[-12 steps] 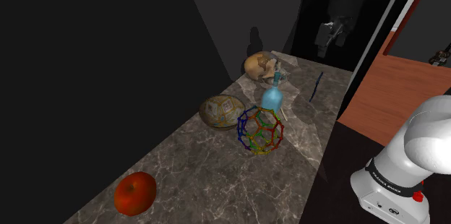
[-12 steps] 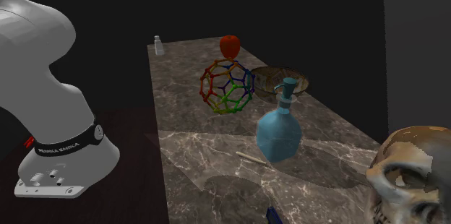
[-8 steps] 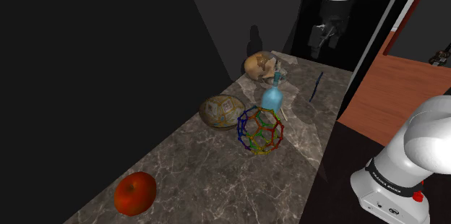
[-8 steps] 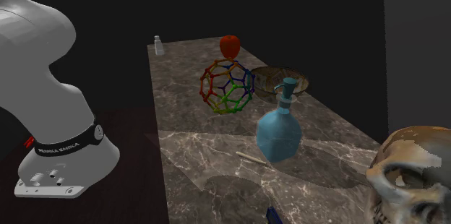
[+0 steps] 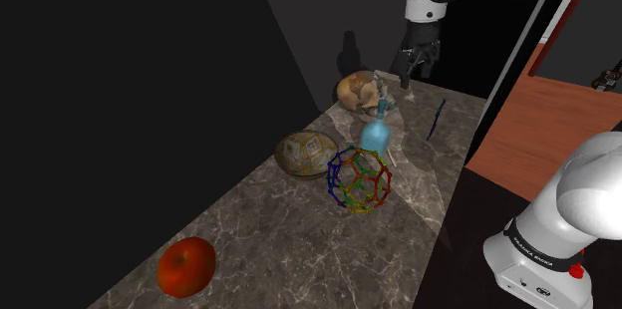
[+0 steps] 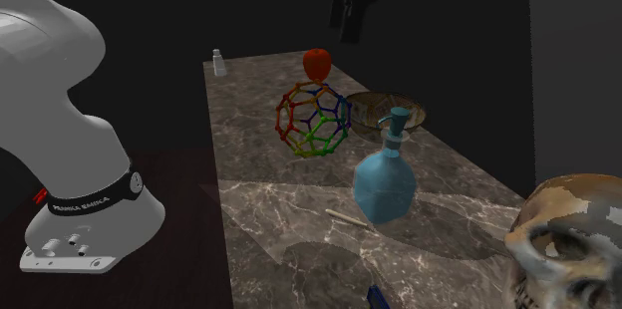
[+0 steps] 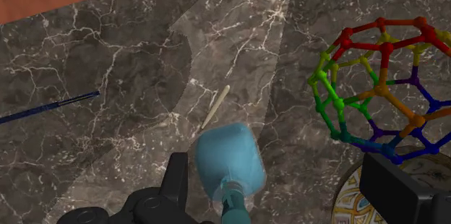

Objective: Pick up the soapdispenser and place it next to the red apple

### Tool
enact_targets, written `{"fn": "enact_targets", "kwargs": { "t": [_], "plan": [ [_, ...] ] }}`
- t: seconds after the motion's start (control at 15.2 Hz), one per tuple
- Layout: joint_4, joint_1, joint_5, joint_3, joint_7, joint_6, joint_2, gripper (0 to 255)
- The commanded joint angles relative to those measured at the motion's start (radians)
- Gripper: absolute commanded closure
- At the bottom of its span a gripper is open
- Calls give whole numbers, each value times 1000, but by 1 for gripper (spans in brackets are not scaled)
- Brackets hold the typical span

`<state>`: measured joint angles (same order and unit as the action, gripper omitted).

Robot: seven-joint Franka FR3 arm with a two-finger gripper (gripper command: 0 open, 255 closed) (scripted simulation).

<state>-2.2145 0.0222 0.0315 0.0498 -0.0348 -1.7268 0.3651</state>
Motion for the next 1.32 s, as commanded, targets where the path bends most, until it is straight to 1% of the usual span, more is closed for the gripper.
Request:
{"fn": "enact_targets", "kwargs": {
  "t": [0.0, 0.4, 0.79, 0.86, 1.25],
  "plan": [
    [33, 1, -18, 18, 30, -24, -82, 0],
    [171, 10, -86, 57, 124, -64, -341, 0],
    [355, 33, -163, 65, 210, -58, -608, 0],
    [358, 34, -164, 65, 211, -58, -612, 0],
    [283, 29, -169, 61, 215, -137, -616, 0]
  ]
}}
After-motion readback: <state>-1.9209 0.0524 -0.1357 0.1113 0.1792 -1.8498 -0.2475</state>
